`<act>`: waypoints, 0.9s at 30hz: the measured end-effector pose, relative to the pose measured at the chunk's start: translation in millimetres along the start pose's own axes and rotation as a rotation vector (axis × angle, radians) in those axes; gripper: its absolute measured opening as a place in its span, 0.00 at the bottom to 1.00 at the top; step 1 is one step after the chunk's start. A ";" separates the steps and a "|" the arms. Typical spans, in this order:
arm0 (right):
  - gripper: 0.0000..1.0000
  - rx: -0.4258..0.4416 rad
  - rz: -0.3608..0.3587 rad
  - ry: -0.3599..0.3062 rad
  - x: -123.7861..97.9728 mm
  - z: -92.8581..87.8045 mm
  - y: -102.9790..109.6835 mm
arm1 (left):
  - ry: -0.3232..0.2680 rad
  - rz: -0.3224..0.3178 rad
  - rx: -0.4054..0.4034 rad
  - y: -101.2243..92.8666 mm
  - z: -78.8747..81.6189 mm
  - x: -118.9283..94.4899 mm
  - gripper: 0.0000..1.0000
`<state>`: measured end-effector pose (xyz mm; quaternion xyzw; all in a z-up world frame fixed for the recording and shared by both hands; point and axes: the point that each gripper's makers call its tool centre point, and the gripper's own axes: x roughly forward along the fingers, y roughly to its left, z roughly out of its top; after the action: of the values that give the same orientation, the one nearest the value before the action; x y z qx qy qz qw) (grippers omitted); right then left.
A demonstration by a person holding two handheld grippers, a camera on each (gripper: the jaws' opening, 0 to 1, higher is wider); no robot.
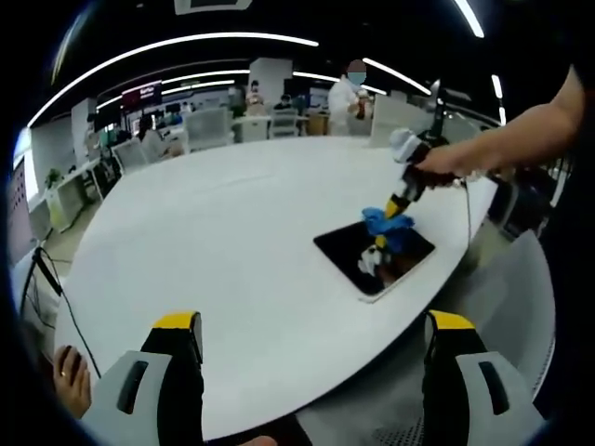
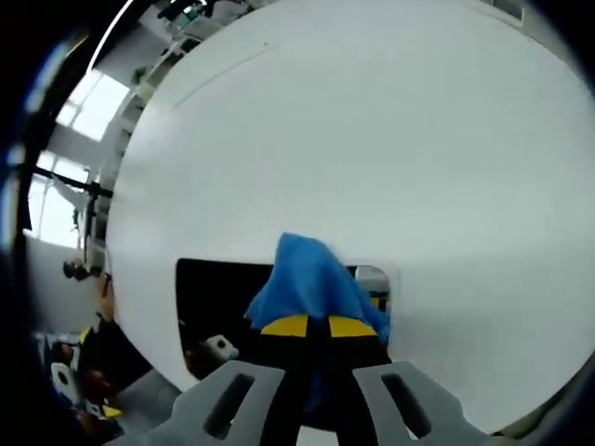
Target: Wipe the mirror surface with the cleaning cloth until all visible marks leave the cleaned area.
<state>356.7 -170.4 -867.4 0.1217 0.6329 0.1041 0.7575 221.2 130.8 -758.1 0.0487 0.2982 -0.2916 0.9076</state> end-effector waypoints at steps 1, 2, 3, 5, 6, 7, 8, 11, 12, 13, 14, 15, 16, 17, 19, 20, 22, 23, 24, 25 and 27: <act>0.00 -0.002 0.000 0.001 0.4 -0.3 2.1 | 0.001 -0.001 0.000 -0.1 -0.3 0.2 0.99; 0.00 -0.007 0.000 0.003 2.7 1.9 3.8 | 0.001 -0.002 -0.001 -0.1 -0.5 0.4 0.99; 0.00 -0.010 0.000 0.004 3.5 2.2 5.4 | 0.000 -0.003 -0.004 0.2 -0.4 0.3 0.99; 0.00 -0.027 -0.002 0.009 6.2 3.5 9.2 | -0.004 -0.001 -0.011 1.5 -0.1 0.4 0.99; 0.00 -0.033 -0.003 0.011 6.7 3.3 10.9 | -0.004 0.000 -0.012 1.8 -0.2 0.5 0.99; 0.00 -0.040 -0.002 0.014 7.7 3.2 13.8 | -0.003 0.000 -0.011 2.5 -0.8 1.1 0.99; 0.00 -0.042 -0.002 0.015 8.0 2.9 15.5 | -0.002 -0.001 -0.010 2.6 -1.1 1.3 0.99; 0.00 -0.063 -0.011 0.015 10.7 4.3 21.4 | -0.002 -0.002 -0.011 2.0 -0.5 1.9 0.99; 0.00 -0.078 -0.014 0.014 9.7 2.9 24.5 | -0.002 -0.003 -0.010 2.0 -0.5 2.2 0.99; 0.00 -0.079 -0.014 0.014 10.0 2.3 28.1 | -0.002 -0.004 -0.009 2.1 -0.4 2.5 0.99; 0.00 -0.078 -0.011 0.015 10.3 2.5 30.1 | -0.002 -0.004 -0.009 2.2 -0.3 2.7 0.99; 0.00 -0.076 -0.009 0.017 10.8 2.7 31.6 | -0.002 -0.005 -0.009 3.1 -0.8 3.4 0.99; 0.00 -0.077 -0.008 0.018 11.3 2.9 34.3 | -0.001 -0.006 -0.008 3.4 -1.1 3.7 0.99; 0.00 -0.079 -0.006 0.019 12.0 3.1 36.3 | 0.001 -0.006 -0.007 3.8 -1.5 3.9 0.99; 0.00 -0.082 -0.004 0.021 14.1 4.3 40.1 | 0.002 -0.008 -0.004 4.6 -2.0 4.3 0.99; 0.00 -0.083 -0.001 0.022 14.1 3.6 44.0 | 0.003 -0.010 -0.004 5.1 -2.4 4.4 0.99; 0.00 -0.089 0.005 0.025 16.4 4.5 50.1 | 0.006 -0.011 -0.004 5.8 -3.1 4.1 0.99; 0.00 -0.090 0.006 0.026 17.2 4.8 52.1 | 0.007 -0.011 -0.003 6.1 -3.6 4.2 0.99; 0.00 -0.092 0.008 0.028 18.2 5.3 55.0 | 0.009 -0.012 -0.003 6.6 -4.1 4.0 0.99; 0.00 -0.093 0.008 0.029 18.8 5.7 56.8 | 0.011 -0.011 -0.002 6.8 -4.3 3.8 0.99; 0.00 -0.099 0.010 0.032 20.6 6.6 61.2 | 0.012 -0.011 -0.001 7.1 -4.3 3.3 0.99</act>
<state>366.6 -106.3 -866.2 0.0853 0.6383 0.1410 0.7520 225.1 136.1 -764.1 0.0484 0.3042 -0.2962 0.9041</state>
